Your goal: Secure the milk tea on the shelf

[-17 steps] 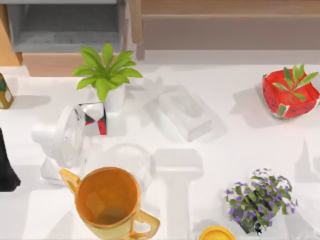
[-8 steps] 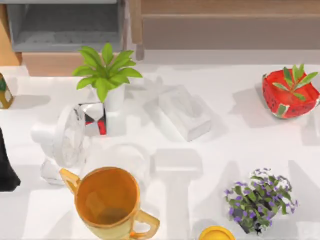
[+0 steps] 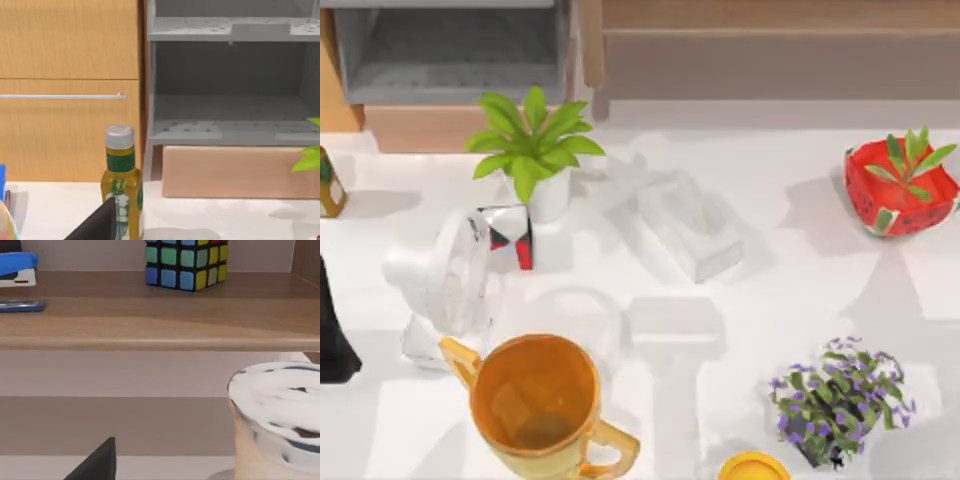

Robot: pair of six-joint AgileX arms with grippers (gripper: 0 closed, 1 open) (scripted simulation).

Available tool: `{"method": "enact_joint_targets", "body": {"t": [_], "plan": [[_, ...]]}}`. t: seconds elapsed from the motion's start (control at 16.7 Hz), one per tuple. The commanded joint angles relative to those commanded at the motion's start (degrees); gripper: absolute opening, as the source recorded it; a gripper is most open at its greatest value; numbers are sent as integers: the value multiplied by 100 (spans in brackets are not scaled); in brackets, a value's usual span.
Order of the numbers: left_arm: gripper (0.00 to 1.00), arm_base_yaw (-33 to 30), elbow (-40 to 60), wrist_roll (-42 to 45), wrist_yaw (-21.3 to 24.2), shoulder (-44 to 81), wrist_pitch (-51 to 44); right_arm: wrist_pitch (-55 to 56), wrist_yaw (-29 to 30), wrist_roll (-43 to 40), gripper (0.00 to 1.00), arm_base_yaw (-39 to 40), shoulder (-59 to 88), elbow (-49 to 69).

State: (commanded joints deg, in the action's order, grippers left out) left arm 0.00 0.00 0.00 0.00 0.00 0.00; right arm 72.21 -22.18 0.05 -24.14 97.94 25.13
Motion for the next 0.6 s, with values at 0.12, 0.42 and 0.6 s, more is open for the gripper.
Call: {"method": "enact_joint_targets", "body": {"t": [0.12, 0.42, 0.6], "plan": [[100, 0, 0, 0, 0, 0, 0, 707, -214, 0, 100, -227, 909, 256], [100, 0, 0, 0, 0, 0, 0, 1962, -599, 11, 100, -630, 2541, 706], [100, 0, 0, 0, 0, 0, 0, 2257, -691, 17, 100, -734, 2935, 793]]}}
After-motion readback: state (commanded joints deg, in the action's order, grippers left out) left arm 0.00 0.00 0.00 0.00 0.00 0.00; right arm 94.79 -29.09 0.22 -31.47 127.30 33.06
